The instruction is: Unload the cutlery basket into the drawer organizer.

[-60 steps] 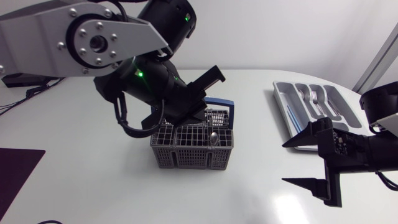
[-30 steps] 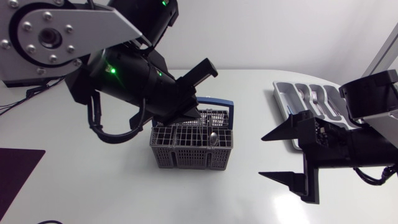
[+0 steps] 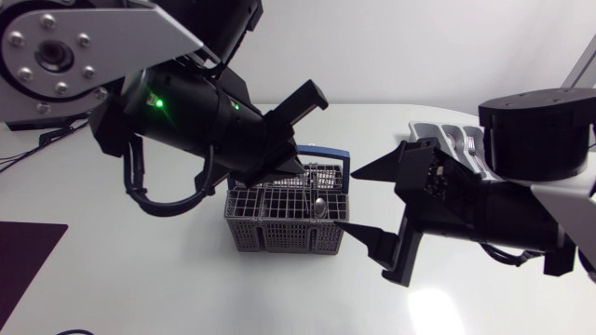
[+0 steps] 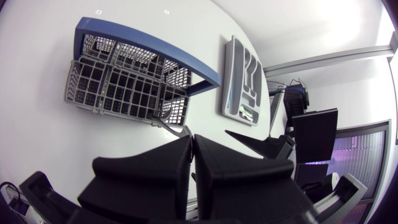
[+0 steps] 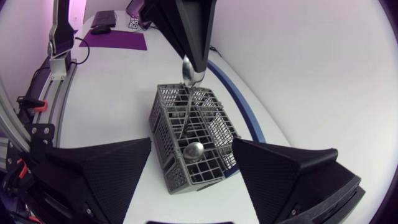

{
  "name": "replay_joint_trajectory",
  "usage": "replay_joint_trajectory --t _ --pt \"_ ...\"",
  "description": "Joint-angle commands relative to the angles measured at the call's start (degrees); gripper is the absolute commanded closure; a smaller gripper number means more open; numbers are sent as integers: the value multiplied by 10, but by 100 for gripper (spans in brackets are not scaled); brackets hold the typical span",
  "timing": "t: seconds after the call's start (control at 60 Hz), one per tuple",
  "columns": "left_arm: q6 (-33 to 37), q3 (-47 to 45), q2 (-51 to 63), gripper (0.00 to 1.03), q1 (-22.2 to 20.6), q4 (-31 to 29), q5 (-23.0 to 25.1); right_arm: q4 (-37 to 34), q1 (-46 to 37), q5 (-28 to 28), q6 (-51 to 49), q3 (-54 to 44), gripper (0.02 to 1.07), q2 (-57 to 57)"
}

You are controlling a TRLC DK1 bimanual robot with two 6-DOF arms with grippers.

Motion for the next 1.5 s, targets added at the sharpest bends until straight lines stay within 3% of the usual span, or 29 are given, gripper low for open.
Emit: replay_joint_trajectory --t 0.0,0.233,0.567,0.883,1.083,1.3,1.483 --pt "-20 -14 -8 100 -3 10 14 27 17 18 36 0 19 16" --pt "-35 -16 -8 100 -2 26 31 109 41 37 80 -10 33 46" --pt "-46 -15 -15 100 2 32 41 172 56 49 112 -22 54 88" --pt "-50 -16 -24 100 6 34 46 181 56 49 115 -26 80 98" --pt "-50 -19 -25 100 6 37 47 188 56 49 117 -26 88 106" --pt "-50 -20 -25 100 6 38 50 189 58 49 117 -24 89 98" --pt "-50 -26 -25 99 6 45 50 190 58 49 122 -25 102 90"
